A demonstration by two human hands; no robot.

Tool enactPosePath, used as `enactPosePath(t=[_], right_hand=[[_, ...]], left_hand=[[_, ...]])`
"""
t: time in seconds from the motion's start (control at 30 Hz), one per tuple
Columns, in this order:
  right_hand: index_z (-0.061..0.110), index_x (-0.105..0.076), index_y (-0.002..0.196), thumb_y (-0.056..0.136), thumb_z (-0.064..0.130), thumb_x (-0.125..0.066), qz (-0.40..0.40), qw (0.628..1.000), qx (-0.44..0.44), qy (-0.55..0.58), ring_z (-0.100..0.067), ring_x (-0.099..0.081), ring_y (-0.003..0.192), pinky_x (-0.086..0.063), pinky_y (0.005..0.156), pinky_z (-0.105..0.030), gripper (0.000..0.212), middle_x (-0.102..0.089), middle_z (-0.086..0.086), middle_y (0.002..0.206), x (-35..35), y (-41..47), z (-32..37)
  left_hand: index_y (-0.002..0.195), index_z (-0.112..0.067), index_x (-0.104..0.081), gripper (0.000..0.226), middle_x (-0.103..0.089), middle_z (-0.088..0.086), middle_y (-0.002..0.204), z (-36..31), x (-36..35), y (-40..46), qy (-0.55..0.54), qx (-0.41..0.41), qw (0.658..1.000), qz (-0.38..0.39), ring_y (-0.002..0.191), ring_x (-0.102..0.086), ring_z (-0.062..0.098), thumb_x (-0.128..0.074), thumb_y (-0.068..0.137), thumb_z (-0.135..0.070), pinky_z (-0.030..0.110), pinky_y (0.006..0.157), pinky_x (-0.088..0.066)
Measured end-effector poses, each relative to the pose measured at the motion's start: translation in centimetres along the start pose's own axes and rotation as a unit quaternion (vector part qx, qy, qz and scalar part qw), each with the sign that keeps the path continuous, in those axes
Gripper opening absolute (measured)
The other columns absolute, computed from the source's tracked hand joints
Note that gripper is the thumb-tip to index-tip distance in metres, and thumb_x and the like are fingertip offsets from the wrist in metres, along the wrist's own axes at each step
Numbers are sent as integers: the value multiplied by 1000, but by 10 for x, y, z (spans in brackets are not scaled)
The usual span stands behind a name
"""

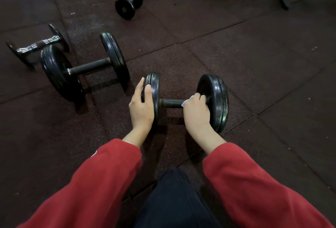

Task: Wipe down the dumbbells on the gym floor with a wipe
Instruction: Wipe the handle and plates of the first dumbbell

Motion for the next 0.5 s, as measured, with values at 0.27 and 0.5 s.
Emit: enactPosePath(t=[0.27,0.5], right_hand=[[-4,-57,117,96,2,-33,-25,998,57,-20,-35,-45,113,-45,87,-34,33,-48,-20,121,6,12,0],[3,-52,128,98,6,-33,20,992,99,-76,-34,-40,120,-42,95,-35,35,-45,-19,128,11,28,2]], left_hand=[[135,-20,-48,39,-49,-3,140,0,1,0,-4,5,1000,6,130,-40,8,-41,98,-31,7,98,-23],[135,-21,-47,39,-48,-4,140,2,0,0,-1,-1,1000,12,131,-40,7,-40,98,-31,10,101,-24]])
Point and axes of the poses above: each hand's wrist, its own y-axis towards the middle knuckle, its own x-axis out of the back of the hand, z = x × y, the point moved 3 cm from there along y, towards the middle knuckle
